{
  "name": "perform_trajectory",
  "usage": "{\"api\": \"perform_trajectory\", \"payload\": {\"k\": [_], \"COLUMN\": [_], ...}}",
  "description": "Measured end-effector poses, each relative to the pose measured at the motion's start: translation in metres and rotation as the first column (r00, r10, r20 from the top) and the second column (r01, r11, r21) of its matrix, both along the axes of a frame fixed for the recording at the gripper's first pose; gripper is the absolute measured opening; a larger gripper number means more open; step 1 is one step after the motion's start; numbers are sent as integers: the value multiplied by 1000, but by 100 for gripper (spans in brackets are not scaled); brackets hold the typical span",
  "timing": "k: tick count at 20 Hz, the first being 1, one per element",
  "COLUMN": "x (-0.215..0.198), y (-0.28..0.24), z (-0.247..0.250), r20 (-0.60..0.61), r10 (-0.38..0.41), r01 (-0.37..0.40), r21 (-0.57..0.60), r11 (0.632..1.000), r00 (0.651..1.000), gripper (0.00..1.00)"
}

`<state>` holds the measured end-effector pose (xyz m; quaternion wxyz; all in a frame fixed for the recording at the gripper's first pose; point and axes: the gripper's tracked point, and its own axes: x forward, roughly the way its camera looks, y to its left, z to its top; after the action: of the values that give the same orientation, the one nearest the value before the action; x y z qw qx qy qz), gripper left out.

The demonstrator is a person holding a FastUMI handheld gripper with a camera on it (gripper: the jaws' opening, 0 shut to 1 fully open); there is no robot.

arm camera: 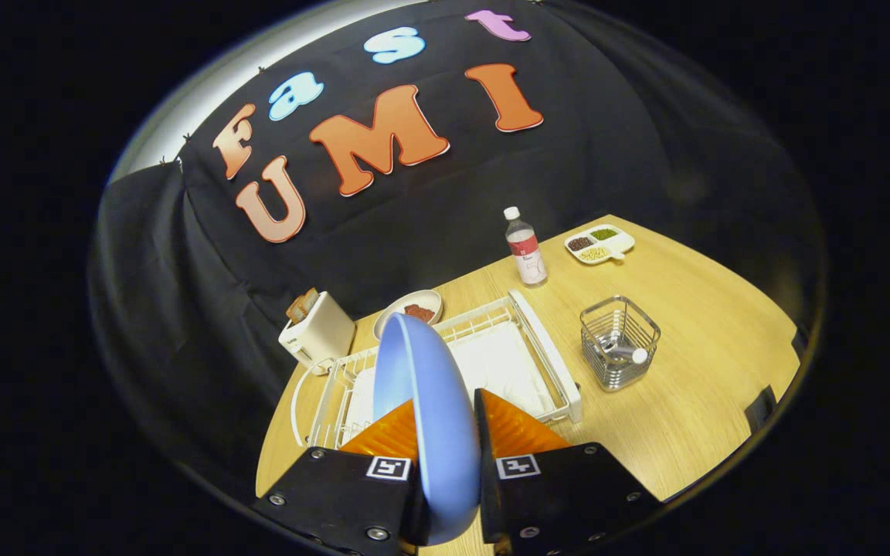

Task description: Take the plate from the dish rack, then take the spoon from the basket and place it into the plate.

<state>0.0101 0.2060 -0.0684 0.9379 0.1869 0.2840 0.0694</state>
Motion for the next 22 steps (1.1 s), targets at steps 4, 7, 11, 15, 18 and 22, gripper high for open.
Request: {"api": "perform_trajectory", "payload": {"k": [4,7,11,15,18,22], "x": [-37,-54,-65,-67,-67,-61], "y": [-12,-15,-16,-12,-6,-9], "z": [-25,-44,-75,-111,-126,-138], "r20": [-24,-32,-79,-143,-173,-180], "r10": [13,18,28,35,57,54], "r01": [-11,-13,-10,3,-11,-15], "r21": [98,156,225,259,257,209], "r11": [995,988,974,966,966,978], "r00": [1000,999,996,989,983,982], "gripper": [26,26,26,26,26,27]}}
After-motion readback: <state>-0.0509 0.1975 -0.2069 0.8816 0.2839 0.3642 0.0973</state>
